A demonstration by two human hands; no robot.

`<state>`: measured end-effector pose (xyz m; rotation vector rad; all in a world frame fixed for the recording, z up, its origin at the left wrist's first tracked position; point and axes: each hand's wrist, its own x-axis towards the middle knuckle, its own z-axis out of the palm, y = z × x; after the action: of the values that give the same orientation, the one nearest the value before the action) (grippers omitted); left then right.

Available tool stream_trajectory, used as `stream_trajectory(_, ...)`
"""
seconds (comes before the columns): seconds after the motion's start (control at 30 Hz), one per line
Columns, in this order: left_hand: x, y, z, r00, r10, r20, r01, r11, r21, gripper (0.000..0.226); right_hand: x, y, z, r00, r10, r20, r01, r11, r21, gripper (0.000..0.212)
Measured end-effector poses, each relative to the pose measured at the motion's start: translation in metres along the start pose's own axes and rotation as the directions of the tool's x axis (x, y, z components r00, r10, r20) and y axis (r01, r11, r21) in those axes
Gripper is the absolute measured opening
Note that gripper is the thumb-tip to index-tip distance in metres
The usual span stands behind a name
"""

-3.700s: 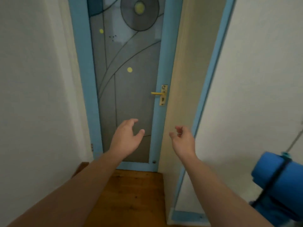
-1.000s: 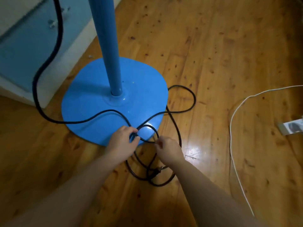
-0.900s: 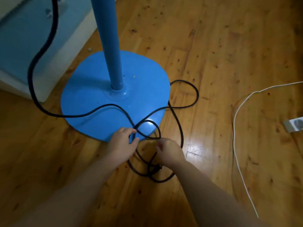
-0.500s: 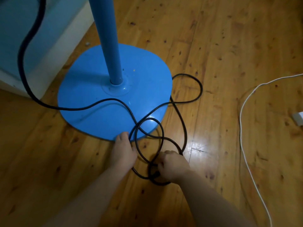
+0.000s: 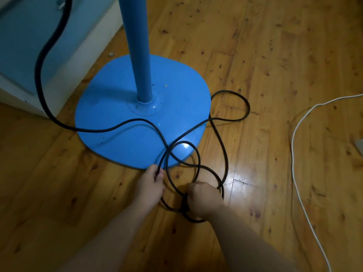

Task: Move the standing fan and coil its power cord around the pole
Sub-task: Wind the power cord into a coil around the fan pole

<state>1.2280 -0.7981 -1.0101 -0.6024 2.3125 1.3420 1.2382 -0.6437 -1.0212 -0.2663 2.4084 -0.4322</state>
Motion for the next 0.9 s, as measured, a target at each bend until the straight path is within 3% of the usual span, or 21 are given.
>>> stream_trajectory(0.17,-0.001,0.02,-0.019,0.995,0.096,-0.033,-0.1,0.987,-0.128,0.02,0.001,-0.01,-0.019,0.963,-0.007,-0.27,0.018,0.999,0.038,0.015)
stream_trajectory(0.33,0.007,0.047,-0.037,0.979,0.168,-0.115,-0.189,0.96,-0.207,0.018,0.003,-0.048,-0.058,0.753,-0.111,-0.649,0.157,0.988,0.013,0.008)
stream_trajectory(0.4,0.01,0.064,-0.046,0.97,0.206,-0.132,-0.231,0.95,-0.209,0.018,0.006,-0.057,-0.076,0.664,-0.154,-0.732,0.135,0.987,-0.084,0.03)
stream_trajectory(0.43,0.012,0.073,-0.052,0.963,0.231,-0.136,-0.256,0.945,-0.205,0.017,0.008,-0.06,-0.087,0.654,-0.176,-0.735,0.114,0.984,-0.134,0.041)
stream_trajectory(0.5,0.013,0.089,-0.062,0.952,0.273,-0.138,-0.298,0.928,-0.224,0.017,0.012,-0.064,-0.109,0.705,-0.222,-0.674,0.075,0.968,-0.24,0.053)
stream_trajectory(0.6,0.014,0.114,-0.077,0.924,0.354,-0.144,-0.379,0.899,-0.22,0.025,0.016,-0.066,-0.138,0.794,-0.235,-0.561,0.045,0.943,-0.331,0.044)
stream_trajectory(0.63,0.013,0.122,-0.082,0.911,0.388,-0.14,-0.409,0.891,-0.198,0.025,0.014,-0.07,-0.147,0.779,-0.246,-0.577,0.05,0.941,-0.334,0.038)
stream_trajectory(0.73,0.006,0.149,-0.097,0.868,0.487,-0.098,-0.496,0.861,-0.115,0.022,0.002,-0.084,-0.17,0.591,-0.304,-0.747,0.119,0.949,-0.292,0.023)
stream_trajectory(0.8,0.0,0.165,-0.109,0.851,0.515,-0.103,-0.524,0.847,-0.094,0.023,-0.004,-0.094,-0.186,0.497,-0.293,-0.816,0.146,0.956,-0.254,0.03)
stream_trajectory(0.9,-0.006,0.187,-0.122,0.836,0.536,-0.117,-0.547,0.833,-0.084,0.023,-0.004,-0.101,-0.208,0.447,-0.178,-0.877,0.109,0.983,-0.144,0.042)
